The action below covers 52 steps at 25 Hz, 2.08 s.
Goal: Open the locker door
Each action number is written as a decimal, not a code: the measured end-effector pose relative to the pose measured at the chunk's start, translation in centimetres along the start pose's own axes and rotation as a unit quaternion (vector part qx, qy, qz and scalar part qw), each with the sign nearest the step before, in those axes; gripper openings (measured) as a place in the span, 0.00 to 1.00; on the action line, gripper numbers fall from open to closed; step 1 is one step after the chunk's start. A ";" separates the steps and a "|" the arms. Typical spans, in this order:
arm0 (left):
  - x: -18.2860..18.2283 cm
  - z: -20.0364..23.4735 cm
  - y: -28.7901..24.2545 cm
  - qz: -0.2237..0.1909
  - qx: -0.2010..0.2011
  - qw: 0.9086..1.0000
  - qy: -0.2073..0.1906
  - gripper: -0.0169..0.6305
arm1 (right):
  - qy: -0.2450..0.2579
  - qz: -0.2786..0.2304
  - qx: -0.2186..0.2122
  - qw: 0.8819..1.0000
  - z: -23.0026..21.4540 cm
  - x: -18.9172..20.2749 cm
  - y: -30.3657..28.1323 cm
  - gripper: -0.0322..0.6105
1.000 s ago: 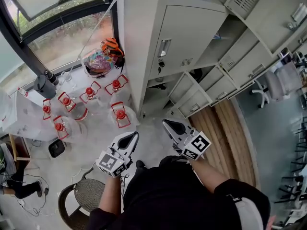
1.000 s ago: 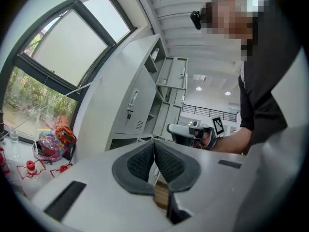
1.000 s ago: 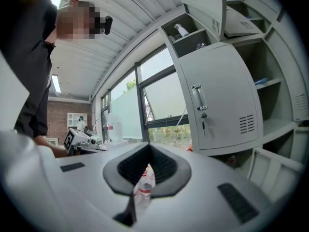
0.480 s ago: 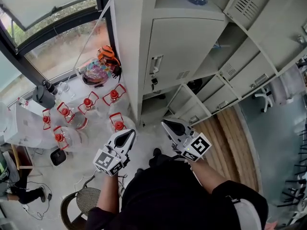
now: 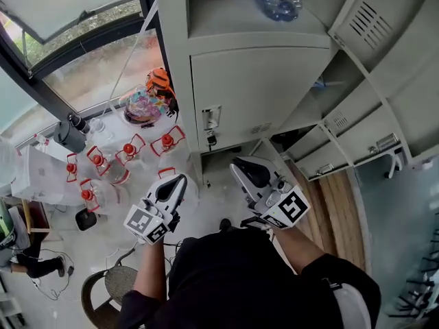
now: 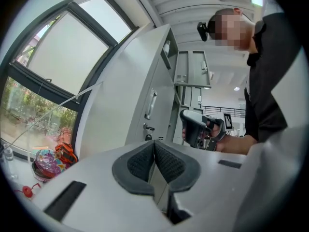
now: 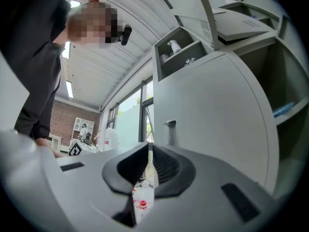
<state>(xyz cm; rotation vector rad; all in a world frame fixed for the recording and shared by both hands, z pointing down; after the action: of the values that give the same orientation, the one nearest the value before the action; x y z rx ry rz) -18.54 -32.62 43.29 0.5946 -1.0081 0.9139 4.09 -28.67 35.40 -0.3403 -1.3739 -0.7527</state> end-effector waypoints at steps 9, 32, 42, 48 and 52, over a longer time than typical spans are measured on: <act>-2.6 4.7 -2.3 -0.017 0.003 1.000 -0.019 0.05 | -0.009 0.000 -0.006 1.000 -3.2 -0.2 -4.7 0.19; -5.6 10.2 -5.8 0.008 0.113 0.994 -0.006 0.05 | 0.011 0.090 0.017 0.996 -3.6 -0.1 -10.2 0.20; -5.5 10.4 -5.3 0.017 0.104 0.994 -0.001 0.05 | 0.011 0.104 0.014 0.994 -3.5 -0.1 -11.1 0.20; -5.4 10.3 -4.7 0.010 0.105 0.994 0.001 0.05 | 0.009 0.107 0.023 0.994 -3.7 0.0 -11.1 0.16; -5.1 10.1 -4.2 0.015 0.095 0.995 0.006 0.05 | 0.010 0.110 0.026 0.994 -3.7 0.0 -11.1 0.13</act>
<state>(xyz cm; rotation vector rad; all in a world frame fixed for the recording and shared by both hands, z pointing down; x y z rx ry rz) -20.67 -44.45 43.00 0.7342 -0.9267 1.0465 -0.37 -39.04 32.41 -0.4337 -1.3098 -0.5358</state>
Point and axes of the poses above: the fingertips, and each gripper's own axes: y backward along the fingers, z to its left, x out of its underside, the point moved 7 cm from there along y, backward along the fingers, and after that the axes turned 11 degrees about y, right-handed, at the moved point
